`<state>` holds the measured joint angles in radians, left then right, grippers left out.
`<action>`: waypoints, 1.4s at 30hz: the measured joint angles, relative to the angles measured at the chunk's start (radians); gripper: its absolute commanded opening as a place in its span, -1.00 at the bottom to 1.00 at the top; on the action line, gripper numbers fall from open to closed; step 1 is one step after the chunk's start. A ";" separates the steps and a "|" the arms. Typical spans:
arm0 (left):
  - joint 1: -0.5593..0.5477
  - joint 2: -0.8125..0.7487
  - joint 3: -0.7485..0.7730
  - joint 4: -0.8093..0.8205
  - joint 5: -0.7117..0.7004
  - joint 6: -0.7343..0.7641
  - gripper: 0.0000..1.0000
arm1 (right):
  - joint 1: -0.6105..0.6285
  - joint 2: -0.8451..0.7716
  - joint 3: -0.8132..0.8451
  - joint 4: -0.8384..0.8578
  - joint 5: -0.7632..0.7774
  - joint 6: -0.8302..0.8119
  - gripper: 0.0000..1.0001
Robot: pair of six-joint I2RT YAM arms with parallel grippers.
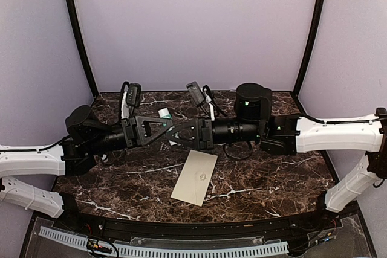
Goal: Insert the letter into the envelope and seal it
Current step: Screw the solid glue, then close the solid glue cap on the solid glue.
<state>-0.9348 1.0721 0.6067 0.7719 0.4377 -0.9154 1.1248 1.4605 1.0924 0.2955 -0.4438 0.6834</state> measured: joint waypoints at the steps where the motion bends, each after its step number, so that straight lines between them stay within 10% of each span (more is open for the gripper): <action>1: 0.000 0.000 0.000 0.000 0.000 0.003 -0.99 | 0.000 0.000 0.000 0.001 -0.001 0.003 -0.76; 6: 0.001 -0.003 0.000 -0.015 -0.009 0.003 0.05 | 0.000 0.000 -0.001 -0.004 0.011 0.006 -0.83; 10: -0.001 -0.034 0.002 -0.105 -0.034 0.004 0.48 | -0.010 -0.022 -0.032 -0.011 0.056 -0.003 -0.85; 17: 0.056 -0.152 0.080 -0.540 -0.112 0.026 0.57 | -0.064 -0.142 -0.118 -0.047 0.117 -0.020 -0.87; 25: 0.433 -0.254 0.077 -1.041 -0.200 0.107 0.64 | -0.070 -0.219 -0.164 -0.144 0.156 -0.074 -0.88; 42: 0.835 0.101 0.063 -1.231 -0.447 0.340 0.45 | -0.070 -0.344 -0.294 -0.192 0.153 -0.128 -0.88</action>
<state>-0.0994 1.1728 0.6697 -0.4587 -0.0097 -0.5758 1.0546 1.1164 0.7979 0.1036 -0.2913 0.5552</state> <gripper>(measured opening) 0.741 0.190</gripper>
